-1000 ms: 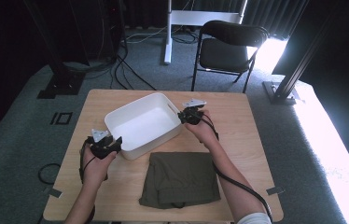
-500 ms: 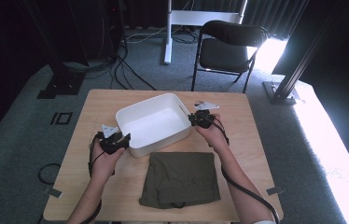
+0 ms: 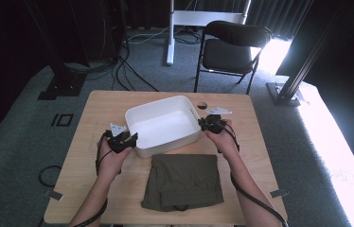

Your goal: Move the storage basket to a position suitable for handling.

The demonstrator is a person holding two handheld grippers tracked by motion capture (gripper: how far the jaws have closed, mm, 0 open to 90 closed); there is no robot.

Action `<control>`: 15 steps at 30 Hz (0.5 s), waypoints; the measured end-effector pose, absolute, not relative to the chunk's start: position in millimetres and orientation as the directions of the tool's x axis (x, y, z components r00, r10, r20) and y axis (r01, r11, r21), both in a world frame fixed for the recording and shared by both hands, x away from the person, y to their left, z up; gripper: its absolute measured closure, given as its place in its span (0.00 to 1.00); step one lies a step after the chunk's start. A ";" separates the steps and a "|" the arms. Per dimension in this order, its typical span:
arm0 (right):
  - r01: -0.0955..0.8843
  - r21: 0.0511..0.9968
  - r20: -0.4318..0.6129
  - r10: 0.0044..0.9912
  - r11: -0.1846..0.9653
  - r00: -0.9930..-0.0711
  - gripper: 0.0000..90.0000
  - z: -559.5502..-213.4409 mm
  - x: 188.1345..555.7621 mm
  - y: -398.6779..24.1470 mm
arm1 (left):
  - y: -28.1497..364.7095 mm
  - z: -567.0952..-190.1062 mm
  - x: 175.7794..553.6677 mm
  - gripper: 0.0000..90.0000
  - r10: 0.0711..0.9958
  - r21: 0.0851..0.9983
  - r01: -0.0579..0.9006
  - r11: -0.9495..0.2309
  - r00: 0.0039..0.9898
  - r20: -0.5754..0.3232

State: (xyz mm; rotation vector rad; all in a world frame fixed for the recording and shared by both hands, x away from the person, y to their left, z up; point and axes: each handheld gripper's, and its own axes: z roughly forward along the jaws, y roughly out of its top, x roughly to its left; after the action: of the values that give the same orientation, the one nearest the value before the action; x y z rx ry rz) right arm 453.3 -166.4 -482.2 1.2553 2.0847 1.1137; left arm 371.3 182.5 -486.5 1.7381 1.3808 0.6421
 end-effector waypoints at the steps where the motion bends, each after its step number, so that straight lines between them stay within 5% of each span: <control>1: 0.504 0.825 0.018 0.880 0.255 -0.475 0.90 -482.2 452.7 -168.0 | 179.8 -486.5 373.1 0.70 0.957 0.834 0.546 -0.080 0.278 -0.089; 15: 0.523 0.827 0.048 0.901 0.207 -0.432 0.90 -482.1 443.9 -197.1 | 157.8 -487.3 388.8 0.71 0.940 0.835 0.538 -0.111 0.329 -0.087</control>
State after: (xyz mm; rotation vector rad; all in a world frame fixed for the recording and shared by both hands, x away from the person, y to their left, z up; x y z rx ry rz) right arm 443.9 -197.1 -482.1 1.3196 2.0384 1.1201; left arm 388.8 157.8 -487.3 1.7719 1.3220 0.6159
